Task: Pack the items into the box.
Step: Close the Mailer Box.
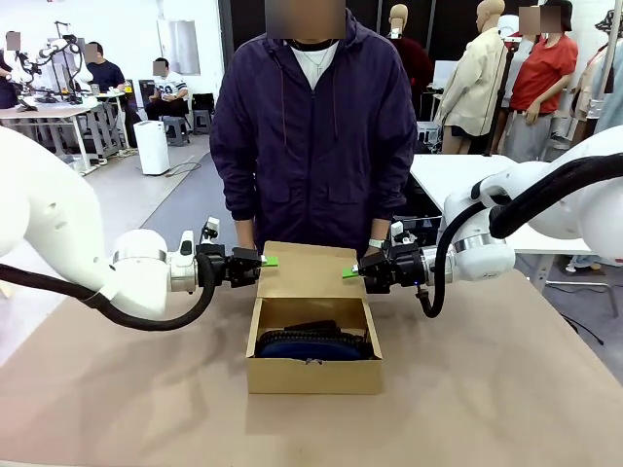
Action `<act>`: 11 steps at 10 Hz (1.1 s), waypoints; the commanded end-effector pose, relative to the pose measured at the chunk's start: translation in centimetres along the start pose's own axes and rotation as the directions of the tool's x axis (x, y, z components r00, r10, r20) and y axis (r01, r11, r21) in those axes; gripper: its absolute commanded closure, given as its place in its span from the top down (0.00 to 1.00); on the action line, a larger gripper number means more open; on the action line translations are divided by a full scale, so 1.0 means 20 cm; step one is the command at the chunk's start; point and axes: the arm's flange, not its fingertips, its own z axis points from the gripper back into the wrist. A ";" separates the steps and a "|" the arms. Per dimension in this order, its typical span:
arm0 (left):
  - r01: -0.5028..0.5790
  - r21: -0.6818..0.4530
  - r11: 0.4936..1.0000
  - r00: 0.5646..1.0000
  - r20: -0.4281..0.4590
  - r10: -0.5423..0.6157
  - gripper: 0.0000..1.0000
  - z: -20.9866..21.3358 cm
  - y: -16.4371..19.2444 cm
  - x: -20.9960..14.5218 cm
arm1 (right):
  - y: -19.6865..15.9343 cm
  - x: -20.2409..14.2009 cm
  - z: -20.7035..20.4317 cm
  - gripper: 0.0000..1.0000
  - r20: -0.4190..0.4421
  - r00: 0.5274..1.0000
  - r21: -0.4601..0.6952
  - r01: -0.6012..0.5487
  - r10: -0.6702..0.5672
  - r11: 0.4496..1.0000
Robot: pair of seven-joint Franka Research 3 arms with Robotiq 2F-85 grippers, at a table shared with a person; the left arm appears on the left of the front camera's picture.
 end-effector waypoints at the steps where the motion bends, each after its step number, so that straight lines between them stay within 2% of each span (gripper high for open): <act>1: -0.003 -0.013 1.000 0.999 -0.051 0.002 0.42 -0.01 -0.01 0.02 | 0.02 0.01 0.00 0.44 0.013 1.000 -0.005 -0.018 0.018 1.000; 3: 0.083 -0.012 0.997 0.993 -0.080 -0.083 0.42 0.00 -0.09 0.04 | 0.08 0.00 0.05 0.44 0.048 0.996 -0.012 -0.068 0.069 0.998; 4: 0.135 -0.023 0.991 0.988 -0.067 -0.137 0.42 0.02 -0.17 0.06 | 0.12 0.00 0.07 0.44 0.072 0.991 -0.023 -0.113 0.115 0.993; 7: 0.293 -0.035 0.955 0.956 -0.024 -0.294 0.42 0.12 -0.41 0.11 | 0.26 -0.05 0.14 0.44 0.137 0.957 -0.036 -0.254 0.257 0.966; 8: 0.338 -0.034 0.941 0.941 -0.011 -0.338 0.42 0.15 -0.48 0.11 | 0.30 -0.07 0.16 0.44 0.171 0.927 -0.034 -0.333 0.334 0.942; 9: 0.362 -0.027 0.932 0.932 0.000 -0.362 0.42 0.17 -0.50 0.10 | 0.31 -0.08 0.16 0.44 0.192 0.896 -0.023 -0.404 0.400 0.915; 10: 0.370 -0.036 0.928 0.929 0.008 -0.370 0.42 0.17 -0.51 0.10 | 0.30 -0.09 0.14 0.44 0.190 0.894 0.032 -0.419 0.406 0.907; 11: 0.366 -0.048 0.929 0.931 0.007 -0.366 0.42 0.17 -0.51 0.09 | 0.30 -0.10 0.11 0.44 0.195 0.868 0.013 -0.468 0.457 0.884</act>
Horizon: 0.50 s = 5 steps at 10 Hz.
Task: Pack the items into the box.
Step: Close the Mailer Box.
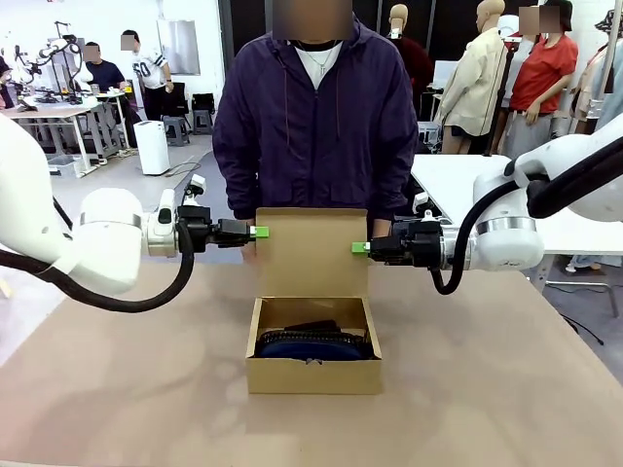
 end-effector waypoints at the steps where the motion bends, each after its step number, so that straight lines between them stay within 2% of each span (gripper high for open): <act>1: 0.039 -0.034 0.999 0.999 0.010 -0.038 0.42 0.00 -0.01 -0.05 | 0.03 -0.06 -0.02 0.44 0.053 0.990 0.023 -0.131 0.129 0.991; 2: 0.017 0.002 1.000 0.996 -0.089 -0.016 0.42 0.00 -0.01 -0.04 | 0.01 -0.07 -0.03 0.44 0.021 0.995 0.023 -0.097 0.096 0.995; 3: 0.008 -0.009 1.000 1.000 -0.003 -0.008 0.42 0.00 0.00 -0.02 | 0.01 -0.02 -0.02 0.44 0.008 0.999 0.012 -0.053 0.053 0.998; 5: 0.008 -0.009 1.000 1.000 -0.003 -0.008 0.42 0.00 0.00 -0.02 | 0.01 -0.02 -0.02 0.44 0.008 0.999 0.012 -0.053 0.053 0.998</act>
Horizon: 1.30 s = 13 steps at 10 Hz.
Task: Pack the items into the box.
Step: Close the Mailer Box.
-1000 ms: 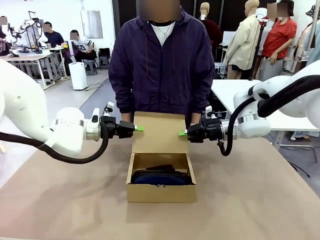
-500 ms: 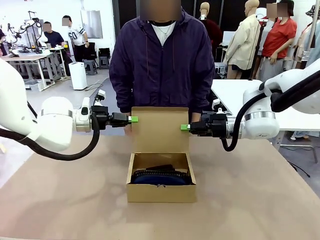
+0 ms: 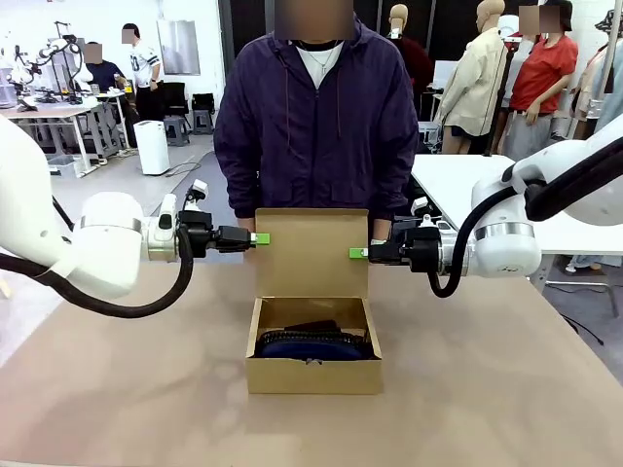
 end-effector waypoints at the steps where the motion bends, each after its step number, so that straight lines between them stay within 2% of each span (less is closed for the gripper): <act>1: -0.006 0.000 1.000 1.000 0.022 0.006 0.42 0.00 0.00 0.01 | 0.01 0.02 0.00 0.44 0.001 1.000 0.002 0.021 -0.021 1.000; 2: 0.000 0.000 1.000 1.000 0.000 0.000 0.42 0.00 0.00 0.00 | 0.00 0.00 0.00 0.44 0.000 1.000 0.000 0.000 0.000 1.000; 3: 0.151 -0.125 0.981 0.987 0.074 -0.143 0.42 -0.02 -0.03 0.02 | 0.03 0.02 -0.02 0.44 0.015 0.996 0.033 -0.092 0.091 0.995; 4: 0.314 -0.247 0.917 0.949 0.117 -0.294 0.42 -0.05 -0.07 0.02 | 0.07 0.04 -0.02 0.44 0.049 0.975 0.066 -0.222 0.219 0.973; 6: 0.460 -0.315 0.830 0.886 0.228 -0.404 0.42 -0.07 -0.11 -0.01 | 0.12 0.06 0.00 0.44 0.097 0.938 0.079 -0.340 0.332 0.937; 7: 0.515 -0.328 0.792 0.856 0.246 -0.454 0.42 -0.06 -0.14 -0.03 | 0.14 0.07 0.01 0.44 0.131 0.915 0.075 -0.393 0.381 0.917; 9: 0.510 -0.361 0.780 0.860 0.237 -0.452 0.42 -0.06 -0.16 -0.08 | 0.18 0.07 0.03 0.44 0.170 0.873 0.070 -0.473 0.457 0.878; 10: 0.496 -0.386 0.778 0.868 0.205 -0.452 0.42 -0.06 -0.16 -0.12 | 0.21 0.07 0.04 0.44 0.176 0.855 0.068 -0.505 0.488 0.860; 11: 0.496 -0.432 0.754 0.865 0.166 -0.474 0.42 -0.07 -0.15 -0.16 | 0.25 0.07 0.05 0.44 0.187 0.829 0.071 -0.546 0.527 0.834; 12: 0.524 -0.447 0.725 0.844 0.156 -0.513 0.42 -0.07 -0.15 -0.18 | 0.28 0.06 0.05 0.44 0.197 0.805 0.081 -0.582 0.560 0.809; 13: 0.542 -0.440 0.716 0.830 0.149 -0.537 0.42 -0.06 -0.15 -0.19 | 0.30 0.04 0.05 0.44 0.213 0.803 0.124 -0.587 0.556 0.800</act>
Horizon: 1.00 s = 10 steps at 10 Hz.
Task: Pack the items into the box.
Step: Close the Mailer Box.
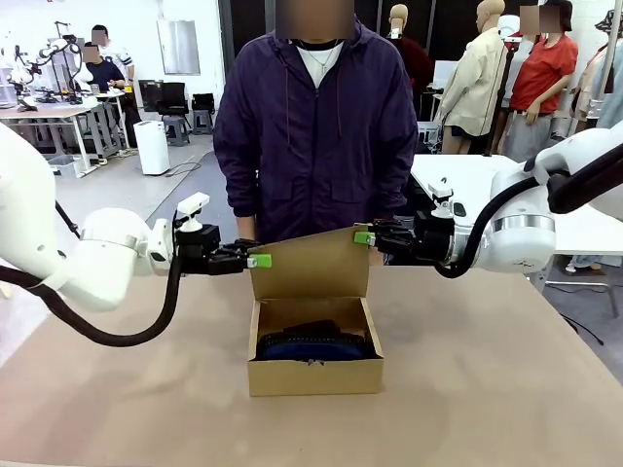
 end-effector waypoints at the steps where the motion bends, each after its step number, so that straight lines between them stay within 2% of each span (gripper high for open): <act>1: 0.102 -0.022 0.995 0.994 -0.044 -0.103 0.42 0.02 -0.03 0.01 | 0.08 -0.01 0.00 0.44 0.030 0.999 0.064 -0.038 0.036 0.997; 2: 0.130 -0.064 0.990 0.989 -0.057 -0.133 0.42 0.01 -0.04 0.02 | 0.11 -0.02 -0.01 0.44 0.003 0.999 0.117 -0.054 0.054 0.992; 4: 0.158 -0.076 0.985 0.985 -0.064 -0.163 0.42 0.00 -0.05 0.01 | 0.16 -0.04 0.00 0.44 -0.035 0.996 0.215 -0.076 0.086 0.974; 5: 0.143 -0.083 0.986 0.986 -0.070 -0.149 0.42 -0.01 -0.05 0.00 | 0.19 -0.07 0.00 0.44 -0.062 0.993 0.229 -0.085 0.102 0.970; 8: 0.087 -0.162 0.983 0.991 -0.089 -0.102 0.42 -0.03 -0.06 -0.04 | 0.29 -0.07 0.04 0.44 -0.057 0.980 0.252 -0.173 0.193 0.952; 10: 0.070 -0.184 0.980 0.990 -0.107 -0.091 0.42 -0.05 -0.08 -0.05 | 0.34 -0.11 0.03 0.44 -0.113 0.975 0.270 -0.157 0.193 0.950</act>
